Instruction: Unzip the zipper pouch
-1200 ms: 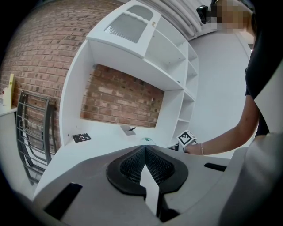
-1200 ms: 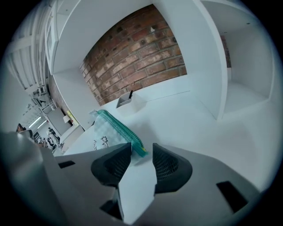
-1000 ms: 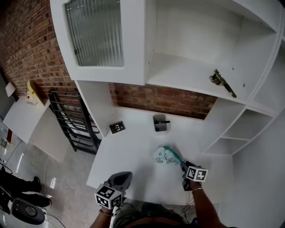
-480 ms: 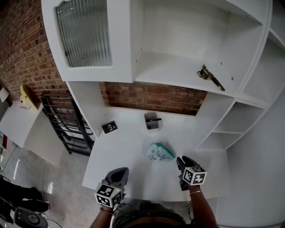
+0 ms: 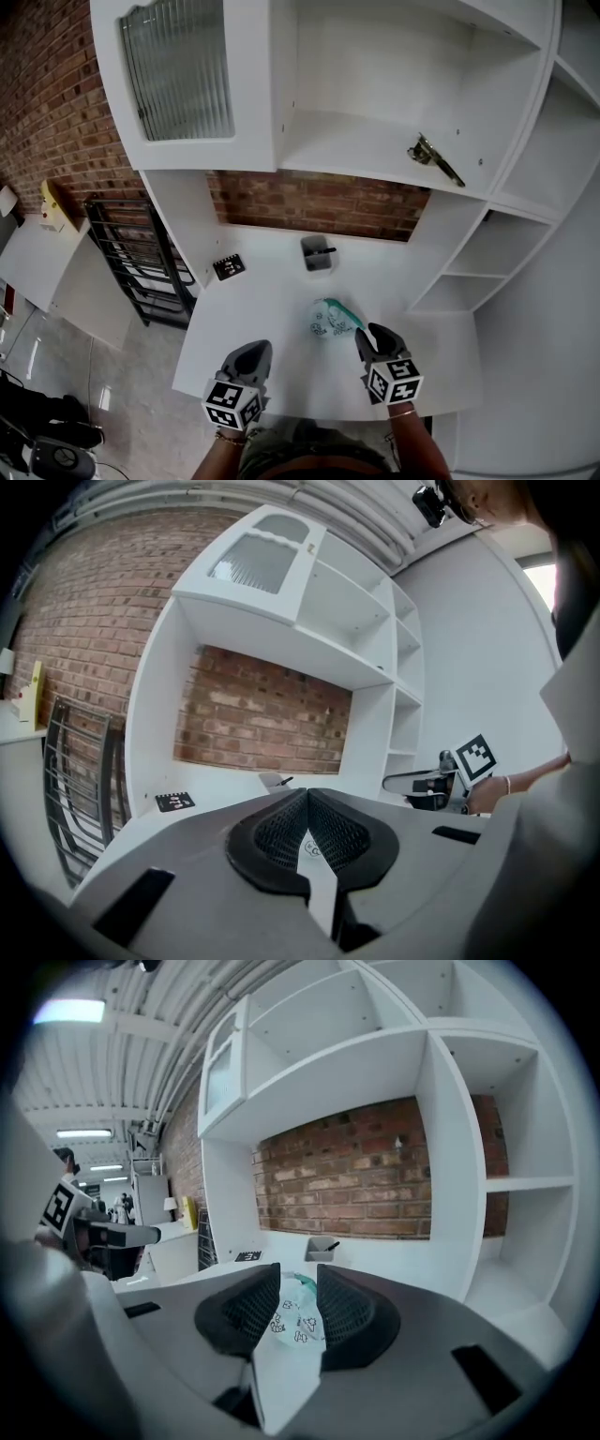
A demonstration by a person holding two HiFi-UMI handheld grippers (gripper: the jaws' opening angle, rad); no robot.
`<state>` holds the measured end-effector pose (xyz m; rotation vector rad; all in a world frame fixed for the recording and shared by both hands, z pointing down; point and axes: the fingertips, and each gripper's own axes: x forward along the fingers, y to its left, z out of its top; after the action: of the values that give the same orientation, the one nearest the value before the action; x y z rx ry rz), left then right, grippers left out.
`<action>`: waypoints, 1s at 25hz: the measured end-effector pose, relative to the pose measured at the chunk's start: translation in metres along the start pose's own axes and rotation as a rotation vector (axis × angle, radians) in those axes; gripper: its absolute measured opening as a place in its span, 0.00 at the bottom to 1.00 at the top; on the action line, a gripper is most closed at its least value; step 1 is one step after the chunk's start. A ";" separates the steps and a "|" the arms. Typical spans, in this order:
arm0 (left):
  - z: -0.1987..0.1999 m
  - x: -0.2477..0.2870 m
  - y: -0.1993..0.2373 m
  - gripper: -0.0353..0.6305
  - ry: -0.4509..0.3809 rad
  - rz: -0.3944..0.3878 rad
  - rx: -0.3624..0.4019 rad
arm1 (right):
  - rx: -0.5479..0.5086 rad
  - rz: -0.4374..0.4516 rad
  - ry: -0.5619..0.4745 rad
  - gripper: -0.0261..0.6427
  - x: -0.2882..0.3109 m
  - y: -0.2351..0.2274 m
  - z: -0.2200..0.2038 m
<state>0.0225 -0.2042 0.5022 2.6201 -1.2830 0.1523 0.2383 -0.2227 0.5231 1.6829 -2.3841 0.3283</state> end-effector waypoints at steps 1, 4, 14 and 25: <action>0.001 0.001 0.000 0.06 -0.002 0.005 0.007 | -0.026 -0.010 -0.014 0.22 -0.001 0.004 0.004; 0.001 0.001 0.002 0.06 0.001 0.017 0.021 | -0.058 -0.019 -0.057 0.17 -0.003 0.015 0.013; 0.000 0.001 0.008 0.06 -0.008 0.056 0.043 | -0.045 -0.007 -0.083 0.08 -0.003 0.024 0.019; 0.004 -0.003 0.010 0.06 -0.014 0.076 0.079 | -0.055 -0.012 -0.053 0.04 -0.005 0.023 0.014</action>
<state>0.0126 -0.2084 0.4990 2.6435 -1.4093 0.2022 0.2180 -0.2147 0.5069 1.7018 -2.3963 0.2162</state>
